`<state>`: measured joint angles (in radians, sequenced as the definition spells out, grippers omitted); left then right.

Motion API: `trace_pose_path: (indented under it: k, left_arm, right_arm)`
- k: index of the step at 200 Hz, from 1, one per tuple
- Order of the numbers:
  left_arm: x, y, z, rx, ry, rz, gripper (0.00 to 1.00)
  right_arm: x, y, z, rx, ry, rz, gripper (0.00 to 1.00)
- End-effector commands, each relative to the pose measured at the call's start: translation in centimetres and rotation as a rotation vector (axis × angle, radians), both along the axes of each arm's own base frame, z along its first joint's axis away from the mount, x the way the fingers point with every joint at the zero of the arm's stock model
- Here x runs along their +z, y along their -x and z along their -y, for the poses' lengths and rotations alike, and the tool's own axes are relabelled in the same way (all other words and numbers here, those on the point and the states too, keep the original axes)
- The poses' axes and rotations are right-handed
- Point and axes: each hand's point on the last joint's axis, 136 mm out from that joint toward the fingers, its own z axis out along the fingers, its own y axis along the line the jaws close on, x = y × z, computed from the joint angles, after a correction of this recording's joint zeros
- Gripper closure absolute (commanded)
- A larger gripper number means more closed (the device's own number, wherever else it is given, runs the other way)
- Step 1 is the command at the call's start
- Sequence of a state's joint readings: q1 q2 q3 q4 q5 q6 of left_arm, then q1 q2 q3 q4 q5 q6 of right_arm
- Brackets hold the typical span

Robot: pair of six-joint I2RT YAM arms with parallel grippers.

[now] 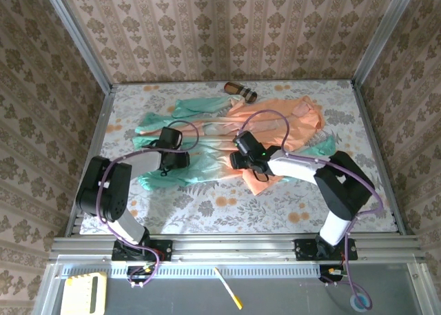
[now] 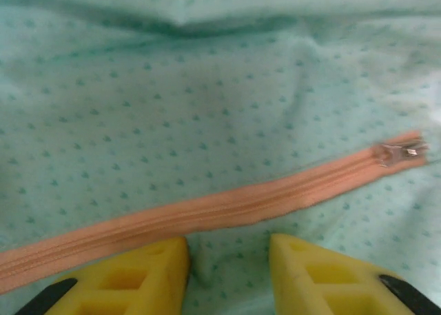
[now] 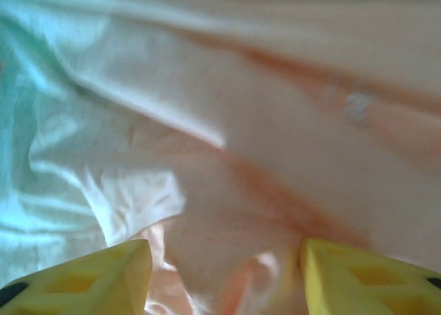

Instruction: Zip up the jacket

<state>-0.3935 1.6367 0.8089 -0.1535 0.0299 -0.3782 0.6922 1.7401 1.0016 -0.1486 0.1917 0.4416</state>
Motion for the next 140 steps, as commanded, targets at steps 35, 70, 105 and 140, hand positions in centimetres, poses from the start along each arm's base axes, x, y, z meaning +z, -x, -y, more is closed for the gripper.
trace_pose_path:
  k: [35,70,105,140]
  left_arm:
    - [-3.4,5.1,7.3,-0.146,-0.016,-0.095,0.66]
    - [-2.8,6.7,12.4,-0.294,-0.032,-0.090,0.64]
    - [2.0,5.1,14.3,-0.351,0.042,-0.028,0.54]
    - [6.6,0.3,11.3,-0.311,0.169,-0.018,0.52]
  right_arm:
    - [-4.6,1.0,4.8,-0.179,-0.004,-0.209,0.48]
    - [-6.1,0.8,12.0,-0.387,-0.061,-0.293,0.48]
    - [-5.2,0.2,13.3,-0.414,-0.125,-0.309,0.48]
    - [-3.2,0.1,12.9,-0.418,-0.147,-0.299,0.44]
